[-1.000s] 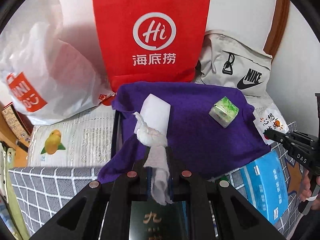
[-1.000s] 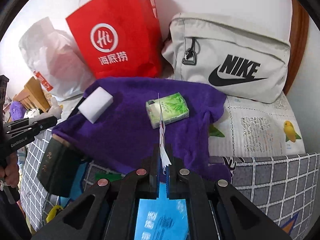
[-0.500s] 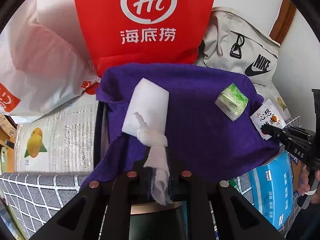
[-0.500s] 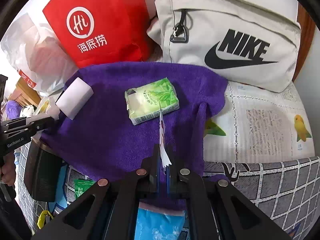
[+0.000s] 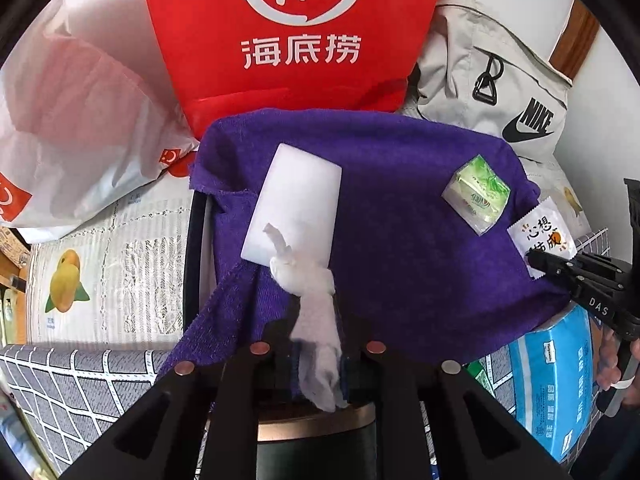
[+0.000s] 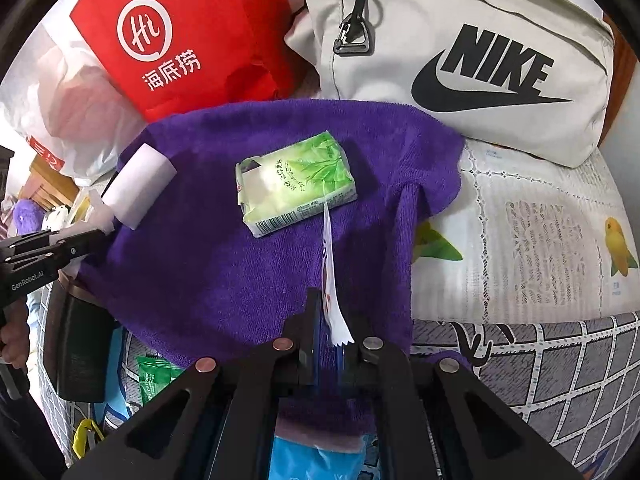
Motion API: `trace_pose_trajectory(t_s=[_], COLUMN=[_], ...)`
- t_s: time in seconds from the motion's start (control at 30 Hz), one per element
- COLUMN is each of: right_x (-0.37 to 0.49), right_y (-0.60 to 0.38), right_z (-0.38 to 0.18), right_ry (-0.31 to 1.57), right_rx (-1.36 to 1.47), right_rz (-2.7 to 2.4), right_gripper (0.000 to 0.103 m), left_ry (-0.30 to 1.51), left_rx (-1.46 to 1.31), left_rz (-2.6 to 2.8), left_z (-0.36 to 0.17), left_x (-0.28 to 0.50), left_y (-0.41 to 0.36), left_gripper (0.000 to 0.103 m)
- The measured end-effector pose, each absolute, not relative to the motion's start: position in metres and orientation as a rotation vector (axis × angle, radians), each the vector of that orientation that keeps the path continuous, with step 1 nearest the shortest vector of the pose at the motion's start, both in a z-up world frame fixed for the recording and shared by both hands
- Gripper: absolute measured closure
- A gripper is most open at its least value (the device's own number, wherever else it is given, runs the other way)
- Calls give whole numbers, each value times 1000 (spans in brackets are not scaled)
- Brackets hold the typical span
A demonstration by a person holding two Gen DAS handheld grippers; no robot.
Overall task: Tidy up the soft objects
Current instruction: 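Lower white cloth and orange-print packet onto purple towel and open both grippers, then close right gripper on white mesh bag while left gripper moves to yellow bag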
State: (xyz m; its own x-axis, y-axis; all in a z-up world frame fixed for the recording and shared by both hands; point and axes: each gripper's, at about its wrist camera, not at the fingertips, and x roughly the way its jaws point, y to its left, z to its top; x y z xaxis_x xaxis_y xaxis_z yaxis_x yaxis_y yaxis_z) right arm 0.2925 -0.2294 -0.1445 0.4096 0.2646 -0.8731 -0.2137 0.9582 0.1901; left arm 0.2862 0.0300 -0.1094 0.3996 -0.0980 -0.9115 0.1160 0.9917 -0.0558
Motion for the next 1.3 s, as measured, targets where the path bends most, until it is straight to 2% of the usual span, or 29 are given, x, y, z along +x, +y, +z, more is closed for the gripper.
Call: trace_pose_trajectory(t_s=[0.13, 0.17, 0.3, 0.47, 0.53, 1.0, 1.3], right_x=[291, 291, 287, 280, 277, 238, 171], right_y=[-231, -231, -236, -237, -236, -246, -239], right_z=[-141, -140, -135, -122, -117, -87, -71], right_ry=[1100, 1097, 1080, 1025, 1004, 961, 938], right_rx=[52, 52, 54, 41, 23, 5, 5], right_rz=[300, 299, 295, 299, 286, 255, 287], right_gripper=[96, 96, 80, 58, 53, 52, 52], left_ry=[1153, 1151, 1151, 1151, 1146, 1053, 1022], left_rx=[5, 4, 14, 19, 17, 41, 28], left_rz=[-141, -137, -117, -98, -91, -66, -64], left_z=[-110, -110, -108, -105, -102, -52, -37], left_x=[286, 286, 286, 283, 281, 234, 175], left_y=[32, 32, 33, 36, 38, 46, 50], left_gripper=[61, 58, 44, 43, 43, 43, 43])
